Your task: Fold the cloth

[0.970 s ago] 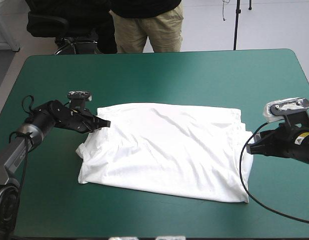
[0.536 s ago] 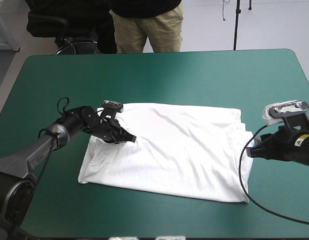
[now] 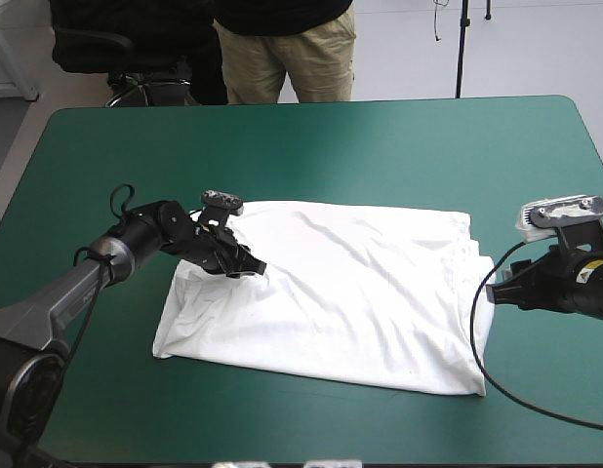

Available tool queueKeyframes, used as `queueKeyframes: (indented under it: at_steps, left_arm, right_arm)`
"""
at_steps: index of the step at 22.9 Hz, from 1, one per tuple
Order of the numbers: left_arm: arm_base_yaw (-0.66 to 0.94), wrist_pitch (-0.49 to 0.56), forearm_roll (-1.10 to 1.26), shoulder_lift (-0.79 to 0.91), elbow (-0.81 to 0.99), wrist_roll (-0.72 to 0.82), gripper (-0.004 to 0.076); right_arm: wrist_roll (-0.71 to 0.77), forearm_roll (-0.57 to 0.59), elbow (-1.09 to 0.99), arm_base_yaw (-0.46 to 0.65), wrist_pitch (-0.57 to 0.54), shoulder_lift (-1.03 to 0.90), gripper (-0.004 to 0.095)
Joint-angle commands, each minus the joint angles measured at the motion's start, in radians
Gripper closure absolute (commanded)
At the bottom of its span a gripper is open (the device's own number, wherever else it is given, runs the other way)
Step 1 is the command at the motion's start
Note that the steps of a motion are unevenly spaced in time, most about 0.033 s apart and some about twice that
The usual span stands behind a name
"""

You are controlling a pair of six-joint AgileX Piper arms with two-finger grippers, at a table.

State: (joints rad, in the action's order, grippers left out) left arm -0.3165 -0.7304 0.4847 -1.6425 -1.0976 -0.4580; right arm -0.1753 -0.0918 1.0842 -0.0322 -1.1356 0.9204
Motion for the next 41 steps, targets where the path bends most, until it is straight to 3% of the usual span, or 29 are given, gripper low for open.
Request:
queueKeyframes:
  at_steps: [1,2,9,13,20,22,25,34,41]
  left_arm:
    - [-0.004,-0.041,0.019,0.126,-0.084,-0.008,0.0285]
    - [-0.004,-0.064,0.01,0.18,-0.123,-0.008,0.0249]
    - [-0.003,-0.14,-0.194,0.368,-0.187,0.119,0.0253]
    - [-0.003,-0.201,-0.317,0.396,-0.187,0.186,0.0253]
    - [-0.003,-0.21,-0.337,0.396,-0.187,0.199,0.0254]
    - [-0.003,-0.21,-0.337,0.396,-0.187,0.199,0.0254]
    - [-0.003,-0.219,-0.338,0.396,-0.187,0.201,0.0257]
    - [-0.003,-0.238,-0.385,0.396,-0.187,0.226,0.0257]
    - [-0.003,-0.24,-0.383,0.396,-0.187,0.247,0.0257]
  right_arm:
    - [0.013,0.07,0.011,-0.001,0.089,0.055,0.0401]
    - [0.026,0.097,-0.016,-0.001,0.146,0.099,0.0402]
    - [0.049,0.109,-0.04,0.03,0.346,0.478,0.0431]
    - [0.042,0.092,-0.04,0.063,0.389,0.601,0.0469]
    - [-0.034,-0.009,-0.04,0.063,0.396,0.684,0.0485]
    - [-0.05,-0.009,-0.04,0.063,0.375,0.698,0.0572]
    - [-0.078,-0.002,-0.04,0.063,0.353,0.708,0.0917]
    - [-0.063,0.03,-0.034,0.063,0.383,0.638,0.0908]
    - [-0.067,0.005,-0.034,0.029,0.319,0.414,0.0908]
